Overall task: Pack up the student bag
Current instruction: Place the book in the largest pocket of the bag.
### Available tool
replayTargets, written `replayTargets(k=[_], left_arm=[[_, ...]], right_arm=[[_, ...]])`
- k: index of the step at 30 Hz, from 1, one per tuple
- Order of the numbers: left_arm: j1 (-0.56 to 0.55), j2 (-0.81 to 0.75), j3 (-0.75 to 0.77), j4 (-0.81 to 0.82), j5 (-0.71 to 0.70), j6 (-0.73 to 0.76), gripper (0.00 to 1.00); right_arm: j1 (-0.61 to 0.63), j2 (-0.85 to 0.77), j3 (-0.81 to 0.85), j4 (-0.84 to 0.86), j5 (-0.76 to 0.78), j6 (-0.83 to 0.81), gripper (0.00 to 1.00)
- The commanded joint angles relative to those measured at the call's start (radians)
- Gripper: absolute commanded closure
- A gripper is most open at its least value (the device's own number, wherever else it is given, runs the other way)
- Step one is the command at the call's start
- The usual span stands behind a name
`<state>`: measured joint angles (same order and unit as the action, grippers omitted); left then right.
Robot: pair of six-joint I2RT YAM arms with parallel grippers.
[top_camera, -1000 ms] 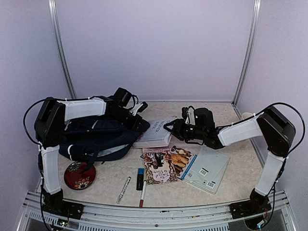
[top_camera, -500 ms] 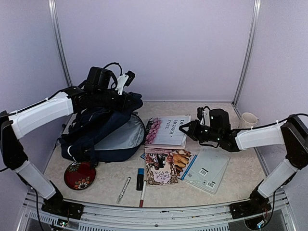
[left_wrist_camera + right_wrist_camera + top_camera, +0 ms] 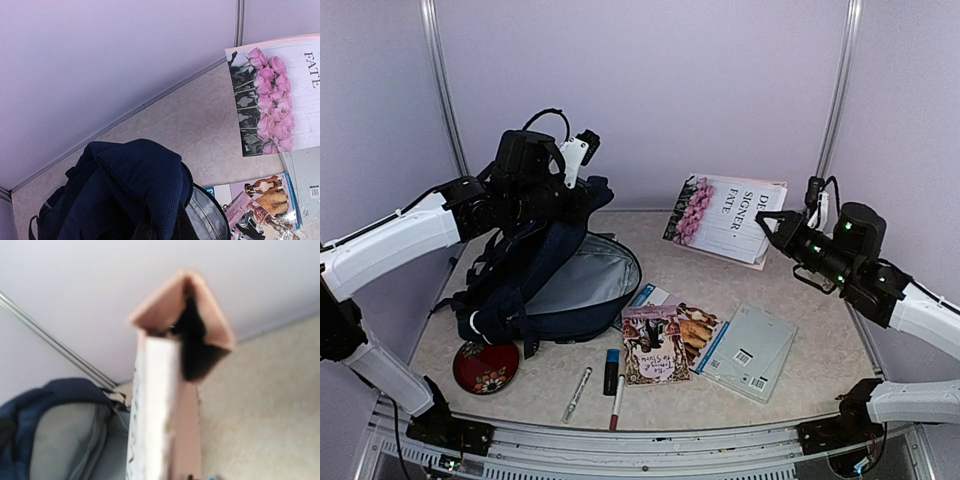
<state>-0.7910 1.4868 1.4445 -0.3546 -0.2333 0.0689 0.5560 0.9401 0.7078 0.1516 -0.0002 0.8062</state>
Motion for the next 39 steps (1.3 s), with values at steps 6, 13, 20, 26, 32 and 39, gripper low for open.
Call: replayTargets(k=[6, 13, 20, 26, 32, 39], left_arm=[[-0.055, -0.025, 0.054, 0.12, -0.053, 0.017, 1.0], [-0.066, -0.045, 0.033, 0.134, -0.048, 0.019, 1.0], [-0.065, -0.072, 0.042, 0.203, -0.03, 0.06, 1.0], [-0.06, -0.062, 0.109, 0.196, -0.019, 0.094, 1.0], [-0.033, -0.082, 0.124, 0.19, -0.013, 0.094, 1.0], [0.084, -0.144, 0.045, 0.153, -0.08, 0.06, 1.0]], right_arm=[[0.099, 0.254, -0.011, 0.31, -0.14, 0.089, 0.84], [0.227, 0.642, 0.229, 0.491, -0.218, 0.13, 0.84], [0.248, 1.001, 0.421, 0.624, -0.287, 0.384, 0.85], [0.32, 1.302, 0.839, 0.485, -0.307, 0.399, 0.82], [0.354, 1.467, 1.079, 0.37, -0.331, 0.407, 0.72], [0.343, 1.285, 1.001, 0.104, -0.285, 0.039, 0.14]])
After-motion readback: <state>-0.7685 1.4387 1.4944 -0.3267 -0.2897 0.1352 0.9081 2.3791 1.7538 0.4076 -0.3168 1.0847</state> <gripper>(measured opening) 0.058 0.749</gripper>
